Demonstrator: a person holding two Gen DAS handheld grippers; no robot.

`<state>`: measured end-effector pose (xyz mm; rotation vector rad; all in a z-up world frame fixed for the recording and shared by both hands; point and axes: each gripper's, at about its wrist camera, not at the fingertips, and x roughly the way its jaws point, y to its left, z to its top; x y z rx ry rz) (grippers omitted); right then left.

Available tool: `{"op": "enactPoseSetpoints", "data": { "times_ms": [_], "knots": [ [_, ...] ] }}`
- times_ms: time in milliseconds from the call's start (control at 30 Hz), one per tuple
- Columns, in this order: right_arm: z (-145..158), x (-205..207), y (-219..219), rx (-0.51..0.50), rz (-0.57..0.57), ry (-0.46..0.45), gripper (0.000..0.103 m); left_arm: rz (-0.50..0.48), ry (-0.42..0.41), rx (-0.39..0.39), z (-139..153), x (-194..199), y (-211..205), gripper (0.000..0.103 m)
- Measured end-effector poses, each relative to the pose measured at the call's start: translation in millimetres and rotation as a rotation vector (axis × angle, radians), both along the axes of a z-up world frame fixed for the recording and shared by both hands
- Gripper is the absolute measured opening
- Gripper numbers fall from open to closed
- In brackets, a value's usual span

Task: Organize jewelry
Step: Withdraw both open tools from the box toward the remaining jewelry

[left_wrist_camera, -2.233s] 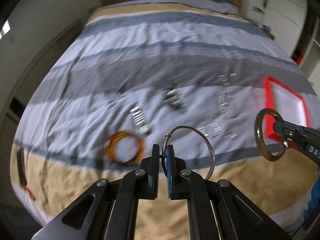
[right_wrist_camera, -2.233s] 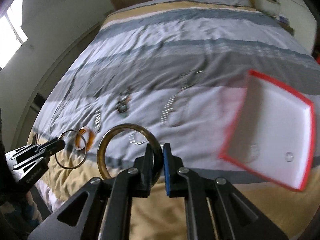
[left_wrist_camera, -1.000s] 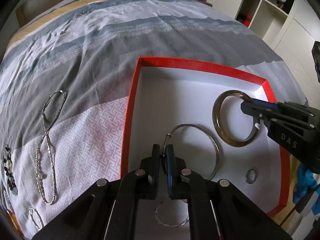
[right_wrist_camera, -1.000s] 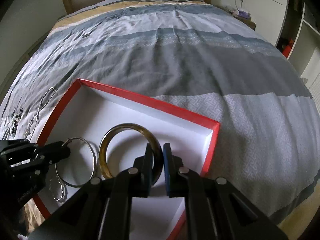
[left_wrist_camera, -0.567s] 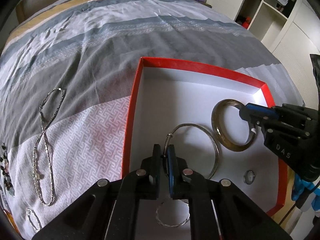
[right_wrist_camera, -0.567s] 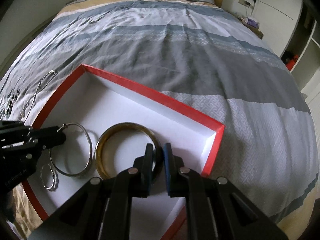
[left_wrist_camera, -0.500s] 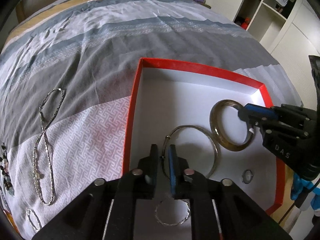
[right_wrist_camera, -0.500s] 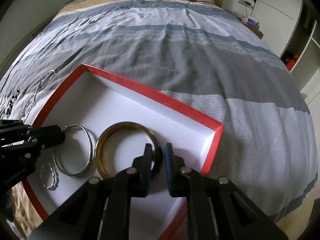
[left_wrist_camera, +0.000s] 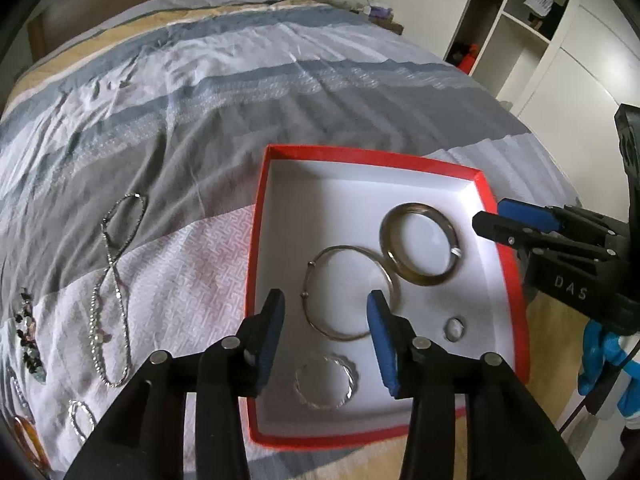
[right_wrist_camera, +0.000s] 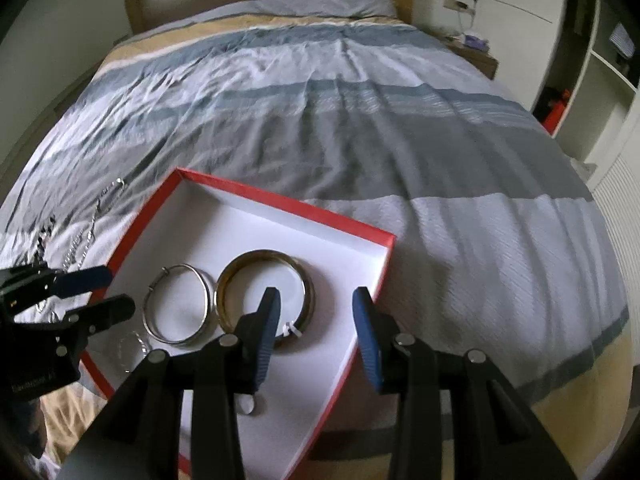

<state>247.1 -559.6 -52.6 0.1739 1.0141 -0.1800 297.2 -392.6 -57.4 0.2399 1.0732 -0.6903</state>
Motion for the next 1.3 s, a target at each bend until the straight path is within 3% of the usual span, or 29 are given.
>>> {"op": "enactPoseSetpoints", "data": {
  "times_ms": [233, 600, 833, 1033, 1300],
  "knots": [
    [16, -23, 10, 0.036, -0.057, -0.021, 0.036, 0.004, -0.030, 0.003, 22, -18, 18, 0.054],
    [38, -53, 43, 0.062, -0.077, -0.025, 0.036, 0.020, -0.059, 0.003, 49, -35, 57, 0.058],
    [53, -55, 78, 0.080, -0.035, -0.027, 0.036, 0.052, -0.088, -0.023, 66, -46, 92, 0.058],
    [63, -48, 114, 0.088, 0.013, -0.042, 0.036, 0.084, -0.101, 0.024, 65, -57, 129, 0.058],
    [60, -36, 176, 0.124, 0.134, -0.033, 0.036, 0.213, -0.151, 0.067, 61, -68, 212, 0.058]
  ]
}}
